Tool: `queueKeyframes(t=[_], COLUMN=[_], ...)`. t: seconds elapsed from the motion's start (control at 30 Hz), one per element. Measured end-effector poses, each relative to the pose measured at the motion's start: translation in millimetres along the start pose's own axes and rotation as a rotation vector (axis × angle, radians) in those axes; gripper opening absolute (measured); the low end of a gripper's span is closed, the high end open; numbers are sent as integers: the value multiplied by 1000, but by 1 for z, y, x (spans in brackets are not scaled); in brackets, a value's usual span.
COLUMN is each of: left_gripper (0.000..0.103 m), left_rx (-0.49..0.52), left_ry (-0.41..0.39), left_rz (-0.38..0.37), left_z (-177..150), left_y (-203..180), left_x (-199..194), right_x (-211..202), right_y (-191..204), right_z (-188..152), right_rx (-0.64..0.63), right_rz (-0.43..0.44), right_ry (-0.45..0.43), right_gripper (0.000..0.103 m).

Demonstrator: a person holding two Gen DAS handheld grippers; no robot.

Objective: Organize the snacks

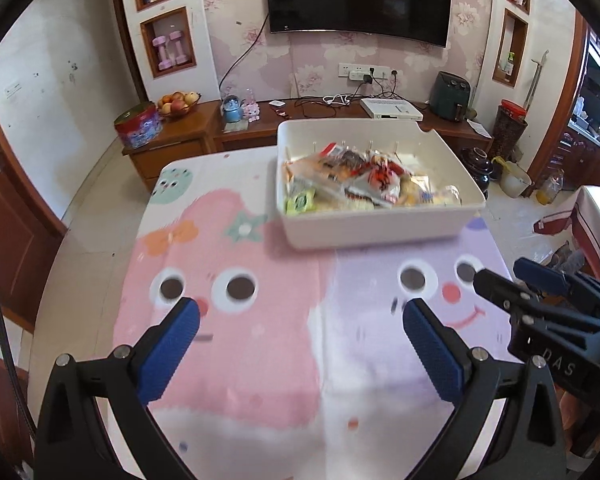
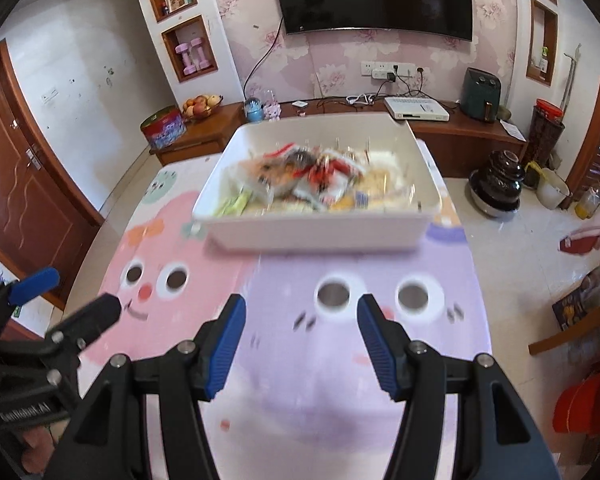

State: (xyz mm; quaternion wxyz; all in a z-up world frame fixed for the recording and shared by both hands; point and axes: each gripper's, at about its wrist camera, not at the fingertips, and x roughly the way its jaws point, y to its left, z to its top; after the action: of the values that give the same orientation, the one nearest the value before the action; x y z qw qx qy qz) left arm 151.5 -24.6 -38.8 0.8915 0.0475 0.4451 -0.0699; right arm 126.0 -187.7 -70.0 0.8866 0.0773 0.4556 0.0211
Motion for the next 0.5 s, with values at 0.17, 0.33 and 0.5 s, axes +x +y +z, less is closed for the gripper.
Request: queueKeyframes(t=[0.17, 0.33, 0.5], left_gripper=[102, 102, 102], left_rx=[-46, -74, -88], left_ry=[1, -6, -40], left_rz=[-10, 0, 24], left_z=[-40, -65, -72], left_y=[10, 15, 18], left_x=[-34, -58, -73], right_x=[-30, -57, -75], right_y=[3, 5, 12], right_z=[-40, -62, -68], right_rx=[42, 73, 61], right_rz=[37, 31, 20], right_ry=[16, 0, -26], right_gripper=[58, 58, 59])
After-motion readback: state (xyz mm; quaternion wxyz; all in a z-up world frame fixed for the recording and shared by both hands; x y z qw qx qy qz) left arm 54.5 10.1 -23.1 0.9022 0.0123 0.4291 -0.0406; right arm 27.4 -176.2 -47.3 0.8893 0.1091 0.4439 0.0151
